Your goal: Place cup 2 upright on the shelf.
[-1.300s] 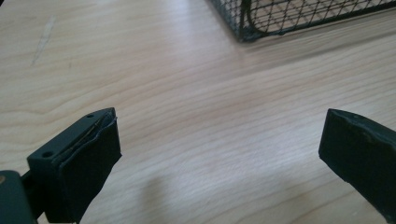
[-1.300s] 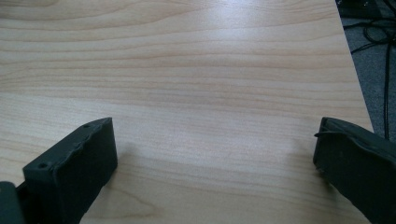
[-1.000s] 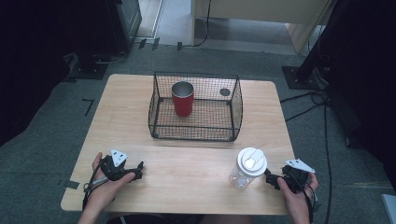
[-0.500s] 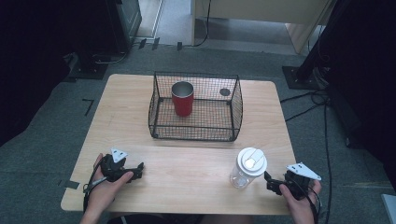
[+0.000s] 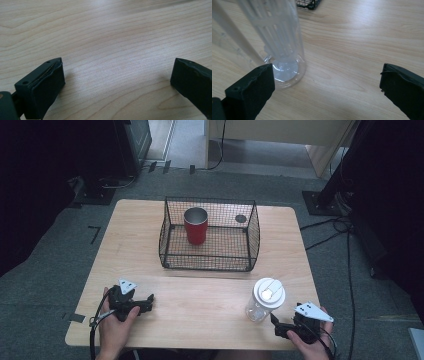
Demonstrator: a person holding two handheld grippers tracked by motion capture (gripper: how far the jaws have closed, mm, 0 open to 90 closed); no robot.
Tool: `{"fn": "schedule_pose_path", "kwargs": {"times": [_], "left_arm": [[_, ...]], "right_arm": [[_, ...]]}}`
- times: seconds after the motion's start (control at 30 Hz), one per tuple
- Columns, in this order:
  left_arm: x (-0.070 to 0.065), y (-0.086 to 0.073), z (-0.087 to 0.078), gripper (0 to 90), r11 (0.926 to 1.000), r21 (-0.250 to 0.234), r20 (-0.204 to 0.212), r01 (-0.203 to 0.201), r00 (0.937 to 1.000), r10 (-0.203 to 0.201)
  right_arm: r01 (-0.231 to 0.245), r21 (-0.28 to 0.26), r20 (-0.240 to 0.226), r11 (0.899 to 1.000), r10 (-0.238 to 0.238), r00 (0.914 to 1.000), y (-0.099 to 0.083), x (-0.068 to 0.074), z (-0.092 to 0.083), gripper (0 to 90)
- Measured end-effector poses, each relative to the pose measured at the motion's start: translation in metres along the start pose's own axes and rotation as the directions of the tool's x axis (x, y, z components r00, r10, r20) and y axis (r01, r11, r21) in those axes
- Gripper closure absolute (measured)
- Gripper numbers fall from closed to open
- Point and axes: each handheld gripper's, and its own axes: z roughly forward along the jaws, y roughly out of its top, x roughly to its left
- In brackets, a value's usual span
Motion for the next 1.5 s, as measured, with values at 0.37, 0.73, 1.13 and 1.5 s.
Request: {"fn": "schedule_pose_path", "kwargs": {"times": [0.37, 0.73, 1.13, 1.5], "left_arm": [[0.0, 0.001, 0.001, 0.0, 1.0, -0.002, -0.003, 0.006, 1.0, -0.006], [0.0, 0.001, 0.001, 0.0, 1.0, -0.001, -0.003, 0.005, 1.0, -0.005], [0.0, 0.001, 0.001, 0.0, 1.0, -0.002, -0.003, 0.006, 1.0, -0.006], [0.0, 0.001, 0.001, 0.0, 1.0, -0.002, -0.003, 0.006, 1.0, -0.006]], "right_arm": [[0.01, -0.038, -0.096, 0.999, -0.013, 0.9953, 0.013, 0.021, -0.002, 0.0], [-0.001, -0.072, -0.107, 0.997, -0.006, 0.9942, 0.033, 0.038, 0.004, 0.0], [0.0, -0.115, -0.053, 0.993, -0.006, 0.9986, 0.048, 0.055, 0.016, 15.7], [-0.009, -0.146, 0.004, 0.989, 0.009, 0.9999, 0.05, 0.057, 0.017, 16.7]]}}
